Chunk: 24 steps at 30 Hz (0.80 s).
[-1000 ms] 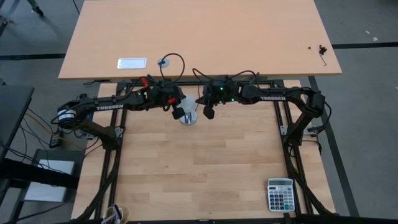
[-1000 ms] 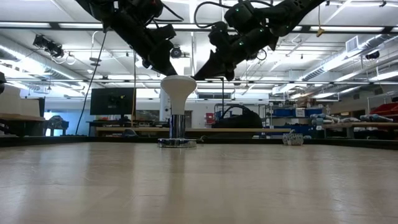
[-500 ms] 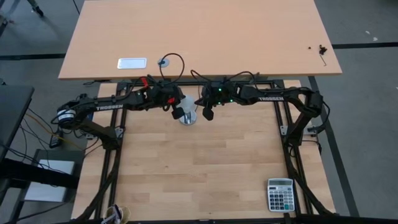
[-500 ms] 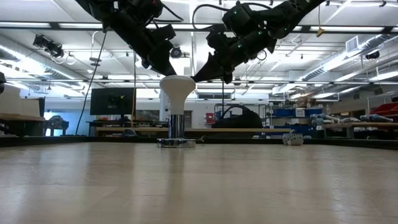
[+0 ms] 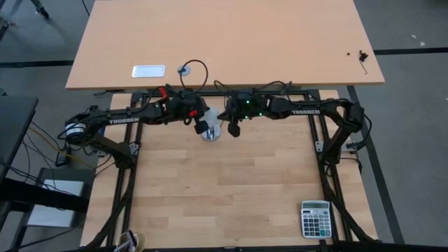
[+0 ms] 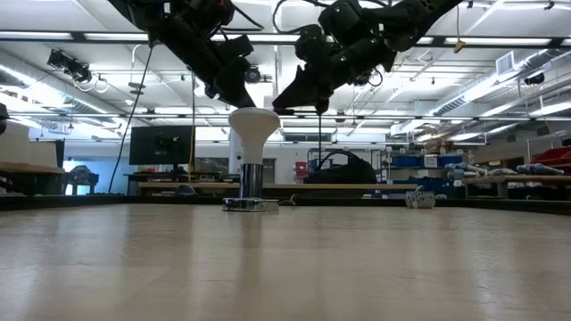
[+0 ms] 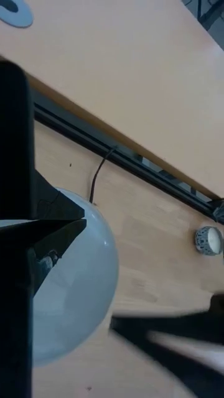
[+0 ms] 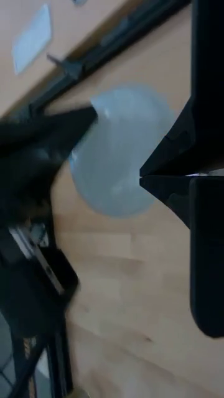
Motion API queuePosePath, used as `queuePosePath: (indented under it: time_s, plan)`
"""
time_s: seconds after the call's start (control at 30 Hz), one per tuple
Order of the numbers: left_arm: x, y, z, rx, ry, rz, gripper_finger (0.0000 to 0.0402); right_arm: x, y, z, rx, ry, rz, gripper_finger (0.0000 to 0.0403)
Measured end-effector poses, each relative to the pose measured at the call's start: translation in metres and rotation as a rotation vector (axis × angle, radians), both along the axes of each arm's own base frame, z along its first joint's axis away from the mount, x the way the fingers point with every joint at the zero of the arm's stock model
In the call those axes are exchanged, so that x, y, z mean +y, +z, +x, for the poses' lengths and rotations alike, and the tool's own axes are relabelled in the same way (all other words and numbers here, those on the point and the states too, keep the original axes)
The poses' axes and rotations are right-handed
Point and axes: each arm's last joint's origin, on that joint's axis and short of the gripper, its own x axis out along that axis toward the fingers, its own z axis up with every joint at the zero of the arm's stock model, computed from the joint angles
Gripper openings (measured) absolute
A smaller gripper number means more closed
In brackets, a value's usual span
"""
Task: Screw lightbulb
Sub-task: Insert the light into the lamp socket
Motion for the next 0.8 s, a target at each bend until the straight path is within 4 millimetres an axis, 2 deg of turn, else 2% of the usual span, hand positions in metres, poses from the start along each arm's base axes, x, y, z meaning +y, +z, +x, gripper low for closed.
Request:
queuePosePath:
  time_s: [0.13, 0.53, 0.67, 0.8]
  plan:
    - [0.0, 0.001, 0.001, -0.011, -0.002, 0.007, 0.0, -0.007, -0.001, -0.003, 0.008, -0.024, 0.009, 0.0009]
    - [0.002, 0.008, 0.005, -0.092, -0.006, 0.048, 0.0001, -0.007, -0.002, -0.003, 0.019, -0.025, 0.011, 0.0009]
    - [0.002, 0.019, 0.005, -0.122, -0.005, 0.06, 0.0001, -0.008, -0.002, -0.004, 0.022, -0.026, 0.006, 0.0009]
    - [-0.002, 0.035, -0.003, -0.16, -0.01, 0.081, 0.0001, -0.013, -0.002, -0.006, 0.026, -0.039, 0.005, 0.0009]
